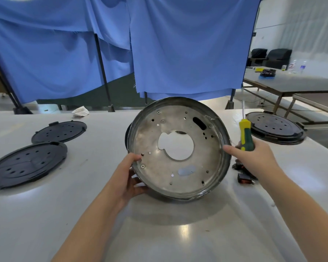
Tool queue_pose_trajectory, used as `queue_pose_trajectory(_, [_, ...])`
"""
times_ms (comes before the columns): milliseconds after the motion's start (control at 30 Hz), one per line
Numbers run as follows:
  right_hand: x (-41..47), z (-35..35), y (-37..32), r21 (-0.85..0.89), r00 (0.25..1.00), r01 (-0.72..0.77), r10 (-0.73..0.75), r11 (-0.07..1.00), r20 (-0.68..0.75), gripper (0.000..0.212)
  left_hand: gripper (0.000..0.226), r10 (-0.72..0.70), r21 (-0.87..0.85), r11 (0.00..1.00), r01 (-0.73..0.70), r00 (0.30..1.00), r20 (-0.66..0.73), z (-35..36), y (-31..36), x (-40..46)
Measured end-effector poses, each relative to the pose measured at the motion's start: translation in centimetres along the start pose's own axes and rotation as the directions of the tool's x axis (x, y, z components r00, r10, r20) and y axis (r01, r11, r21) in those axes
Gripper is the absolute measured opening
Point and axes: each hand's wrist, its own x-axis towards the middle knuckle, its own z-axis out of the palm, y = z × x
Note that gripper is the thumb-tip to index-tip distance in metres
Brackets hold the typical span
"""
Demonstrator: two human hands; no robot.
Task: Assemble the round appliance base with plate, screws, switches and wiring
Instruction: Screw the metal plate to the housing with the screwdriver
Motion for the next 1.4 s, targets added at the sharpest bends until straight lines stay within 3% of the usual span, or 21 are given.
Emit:
queue_pose_trajectory(133, [0.4,2.1,0.9,0.014,1.0,0.0,-0.001,1.0,0.029,0.022,0.021,-0.011,0.02,1.0,0.011,1.0,0.016,-0.3,0.0,0.3])
queue_pose_trajectory(267, [0.6,2.9,1.6,0.319,0.97,-0.224,0.178,0.921,0.165,0.015,0.024,-0.011,0.006,1.0,0.011,1.0,0.015,-0.4,-0.3,0.6])
queue_pose_trajectory(333, [0.5,2.8,1.8,0.361,0.96,-0.259,0.195,0.896,0.203,0.014,0.02,-0.016,0.004,1.0,0.016,1.0,0.015,-0.4,-0.3,0.6])
queue_pose_trajectory(567, [-1.0,4.1,2.8,0.399,0.986,-0.154,0.166,0.904,0.006,0.016,0.023,0.063,0.021,0.998,-0.062,0.996,-0.067,0.8,-1.5,0.3])
queue_pose_trajectory(667, [-1.7,4.7,3.2,0.446,0.977,-0.172,0.208,0.878,-0.034,0.013,0.02,0.054,0.015,0.998,-0.054,0.998,0.013,2.0,-3.0,-0.2])
queue_pose_trajectory(767, [-2.1,4.9,3.4,0.5,0.961,-0.216,0.272,0.839,-0.042,0.009,0.053,0.009,-0.029,1.0,-0.006,0.996,0.086,2.9,-3.6,-0.7])
queue_pose_trajectory(900, [-2.5,5.2,3.2,0.564,0.952,-0.223,0.302,0.795,-0.049,0.008,0.068,-0.014,-0.075,0.997,0.025,0.989,0.146,3.6,-3.8,-1.1])
queue_pose_trajectory(1167, [-3.4,5.8,2.6,0.671,0.933,-0.258,0.36,0.695,-0.015,0.008,0.081,-0.049,-0.037,0.997,0.061,0.967,0.251,5.2,-4.8,-2.6])
queue_pose_trajectory(1300, [-3.8,6.0,2.4,0.68,0.951,-0.242,0.307,0.692,0.026,0.007,0.082,-0.069,-0.11,0.99,0.094,0.975,0.212,5.5,-4.8,-2.6])
queue_pose_trajectory(1400, [-4.0,5.9,2.2,0.623,0.968,-0.237,0.239,0.746,0.082,0.007,0.069,-0.119,-0.157,0.976,0.15,0.974,0.191,5.3,-4.3,-2.4])
